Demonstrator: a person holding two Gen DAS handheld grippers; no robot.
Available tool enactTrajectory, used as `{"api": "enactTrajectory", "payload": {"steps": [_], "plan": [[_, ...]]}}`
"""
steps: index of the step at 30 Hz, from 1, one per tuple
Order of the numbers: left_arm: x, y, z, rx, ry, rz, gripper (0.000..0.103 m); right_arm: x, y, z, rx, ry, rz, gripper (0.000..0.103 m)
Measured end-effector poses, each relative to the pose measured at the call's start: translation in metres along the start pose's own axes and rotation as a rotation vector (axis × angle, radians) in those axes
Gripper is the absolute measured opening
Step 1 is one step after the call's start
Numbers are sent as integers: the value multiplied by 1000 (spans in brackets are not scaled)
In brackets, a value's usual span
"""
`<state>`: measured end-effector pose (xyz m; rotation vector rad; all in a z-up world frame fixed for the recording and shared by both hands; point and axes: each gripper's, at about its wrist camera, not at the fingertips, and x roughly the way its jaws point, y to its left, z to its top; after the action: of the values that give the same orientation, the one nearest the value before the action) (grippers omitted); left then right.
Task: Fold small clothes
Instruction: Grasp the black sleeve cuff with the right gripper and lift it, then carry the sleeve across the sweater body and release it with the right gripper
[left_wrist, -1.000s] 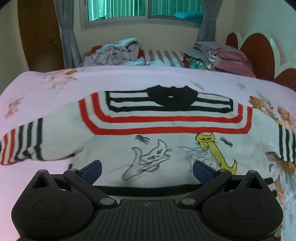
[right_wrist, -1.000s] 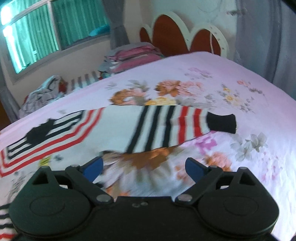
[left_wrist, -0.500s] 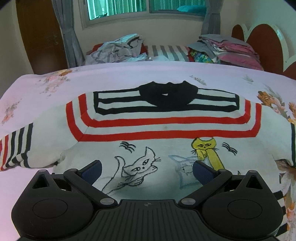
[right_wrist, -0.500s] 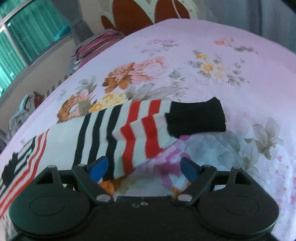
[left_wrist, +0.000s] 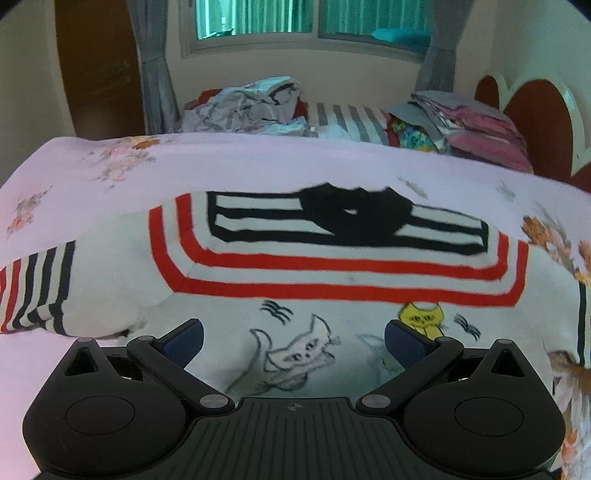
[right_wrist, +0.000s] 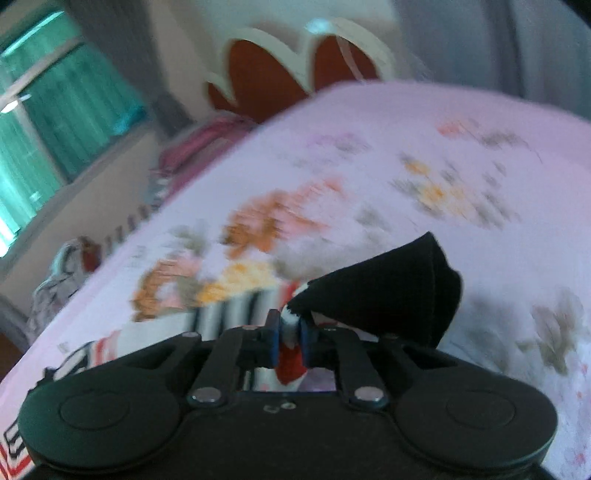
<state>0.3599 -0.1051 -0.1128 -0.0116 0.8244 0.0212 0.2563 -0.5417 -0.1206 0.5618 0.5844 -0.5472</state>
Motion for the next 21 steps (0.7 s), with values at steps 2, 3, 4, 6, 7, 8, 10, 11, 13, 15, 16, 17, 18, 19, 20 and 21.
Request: {"api": "enactTrajectory", "payload": {"steps": [2, 3, 4, 6, 7, 8, 10, 11, 13, 15, 16, 17, 18, 19, 20, 21], "plan": [[1, 8, 4, -12, -2, 0, 103, -6, 31, 0, -76, -15, 58, 9], [1, 13, 6, -16, -4, -3, 103, -9, 49, -2, -113, -17, 94, 9], [1, 18, 8, -21, -5, -7, 103, -12, 68, -5, -151, -19, 132, 9], [3, 29, 11, -25, -3, -23, 103, -16, 108, -14, -216, -5, 212, 9], [4, 36, 13, -26, -2, -29, 103, -17, 127, -21, -243, 4, 250, 9], [6, 42, 14, -28, 0, -29, 103, -18, 146, -28, -270, 15, 286, 9], [9, 57, 16, -44, 5, -41, 103, -18, 186, -48, -329, 49, 358, 9], [12, 66, 17, -65, 15, -56, 103, -17, 207, -61, -360, 70, 388, 9], [17, 84, 18, -124, 41, -88, 103, -10, 241, -88, -413, 118, 432, 9], [24, 102, 17, -190, 66, -127, 103, 1, 270, -118, -447, 184, 457, 9], [28, 107, 15, -204, 73, -137, 103, 5, 279, -129, -453, 211, 463, 9], [32, 112, 14, -206, 79, -145, 103, 9, 287, -140, -458, 234, 465, 9], [35, 113, 13, -201, 85, -154, 103, 14, 294, -152, -465, 262, 465, 9], [39, 113, 12, -193, 91, -170, 103, 18, 299, -160, -475, 287, 463, 11], [42, 112, 12, -186, 98, -186, 103, 20, 302, -166, -476, 303, 462, 17], [46, 110, 12, -177, 109, -204, 103, 20, 305, -172, -471, 314, 459, 20]]}}
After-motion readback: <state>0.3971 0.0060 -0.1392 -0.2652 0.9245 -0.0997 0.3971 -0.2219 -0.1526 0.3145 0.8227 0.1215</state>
